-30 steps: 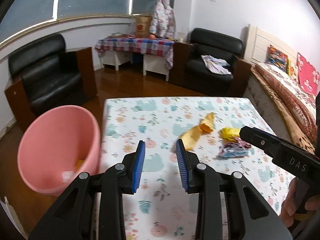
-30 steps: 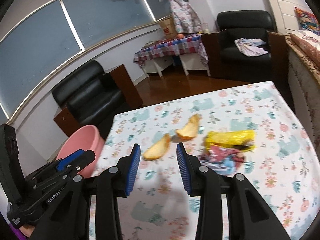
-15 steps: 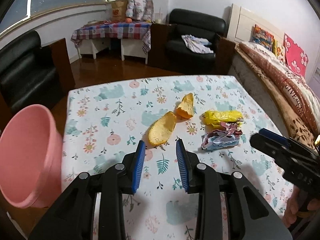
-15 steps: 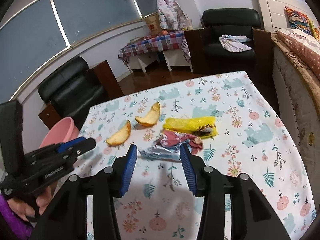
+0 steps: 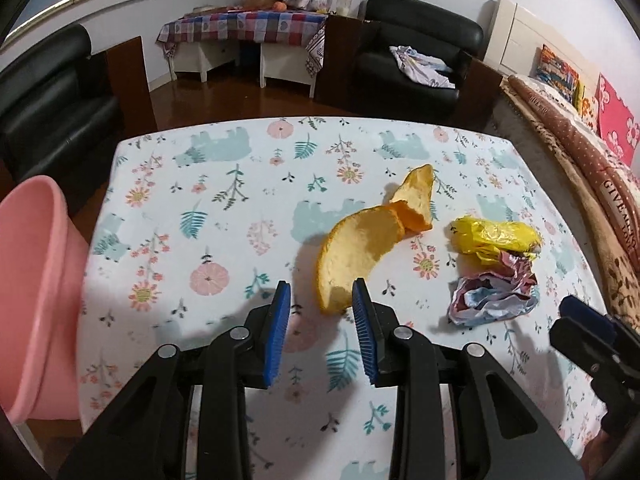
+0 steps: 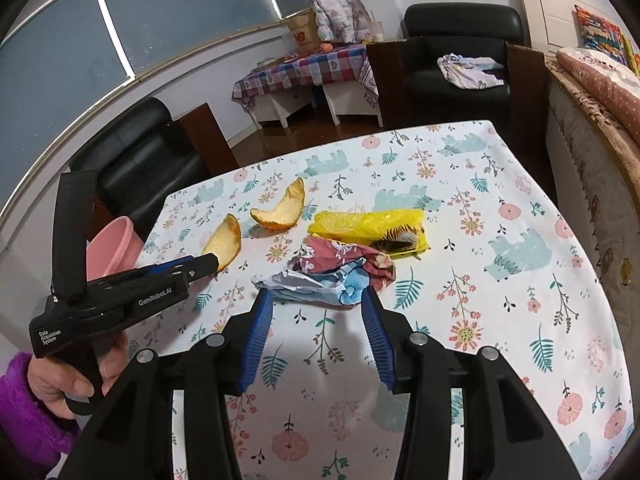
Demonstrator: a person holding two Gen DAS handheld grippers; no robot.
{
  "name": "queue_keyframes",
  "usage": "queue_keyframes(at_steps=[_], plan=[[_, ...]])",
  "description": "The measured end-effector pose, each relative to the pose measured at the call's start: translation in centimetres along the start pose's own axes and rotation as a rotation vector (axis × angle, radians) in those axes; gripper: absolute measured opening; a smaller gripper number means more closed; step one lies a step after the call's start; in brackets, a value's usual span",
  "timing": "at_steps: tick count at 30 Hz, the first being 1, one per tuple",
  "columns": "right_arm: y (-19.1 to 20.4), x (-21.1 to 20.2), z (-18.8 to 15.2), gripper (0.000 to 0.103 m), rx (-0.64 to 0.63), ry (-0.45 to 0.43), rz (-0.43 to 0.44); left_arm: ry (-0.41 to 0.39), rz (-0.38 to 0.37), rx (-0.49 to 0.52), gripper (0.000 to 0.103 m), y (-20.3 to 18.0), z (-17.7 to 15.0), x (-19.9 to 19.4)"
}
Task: Collect trash
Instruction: 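Grasp the orange peel with the left gripper while the right gripper grasps the colorful wrapper, then lift the orange peel and colorful wrapper and carry them toward the pink bucket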
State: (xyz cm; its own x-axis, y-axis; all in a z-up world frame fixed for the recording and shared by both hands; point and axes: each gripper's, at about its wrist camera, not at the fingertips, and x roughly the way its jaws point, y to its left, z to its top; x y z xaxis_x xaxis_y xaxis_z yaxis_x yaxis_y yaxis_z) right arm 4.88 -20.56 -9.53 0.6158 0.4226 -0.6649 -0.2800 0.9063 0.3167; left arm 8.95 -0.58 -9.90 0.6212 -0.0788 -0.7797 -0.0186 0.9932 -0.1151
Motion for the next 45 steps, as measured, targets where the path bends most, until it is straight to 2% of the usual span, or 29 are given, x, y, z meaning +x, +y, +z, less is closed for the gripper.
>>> queue_keyframes(at_steps=[3, 6, 9, 16, 24, 29, 33, 39, 45], plan=[[-0.1, 0.6, 0.1, 0.046, 0.01, 0.023, 0.006, -0.01, 0.004, 0.004, 0.032, -0.2, -0.2, 0.1], [0.0, 0.9, 0.2, 0.046, 0.01, 0.03, 0.007, -0.025, -0.003, 0.011, 0.009, -0.4, -0.3, -0.1], [0.0, 0.6, 0.6, 0.046, -0.006, 0.012, 0.006, -0.038, -0.021, -0.002, 0.004, -0.1, -0.4, -0.7], [-0.8, 0.9, 3.0, 0.047, -0.034, -0.032, -0.033, -0.063, -0.046, -0.017, 0.003, 0.2, -0.9, -2.8], [-2.2, 3.8, 4.8, 0.047, 0.033, 0.038, -0.006, -0.084, -0.054, -0.028, 0.003, 0.5, -1.6, -4.6], [-2.4, 5.0, 3.8, 0.047, 0.076, 0.119, 0.032, -0.086, -0.059, -0.039, 0.003, 0.6, -1.9, -5.0], [-1.7, 4.9, 2.6, 0.047, 0.112, 0.175, 0.096, -0.09, -0.061, -0.041, 0.003, 0.7, -1.9, -5.2], [1.8, 3.8, 0.8, 0.047, 0.023, 0.216, 0.161, -0.105, -0.062, -0.05, 0.003, 0.8, -2.3, -5.9], [3.0, 1.9, 0.3, 0.047, -0.04, 0.191, 0.19, -0.122, -0.056, -0.054, 0.003, 1.4, -2.5, -7.0]])
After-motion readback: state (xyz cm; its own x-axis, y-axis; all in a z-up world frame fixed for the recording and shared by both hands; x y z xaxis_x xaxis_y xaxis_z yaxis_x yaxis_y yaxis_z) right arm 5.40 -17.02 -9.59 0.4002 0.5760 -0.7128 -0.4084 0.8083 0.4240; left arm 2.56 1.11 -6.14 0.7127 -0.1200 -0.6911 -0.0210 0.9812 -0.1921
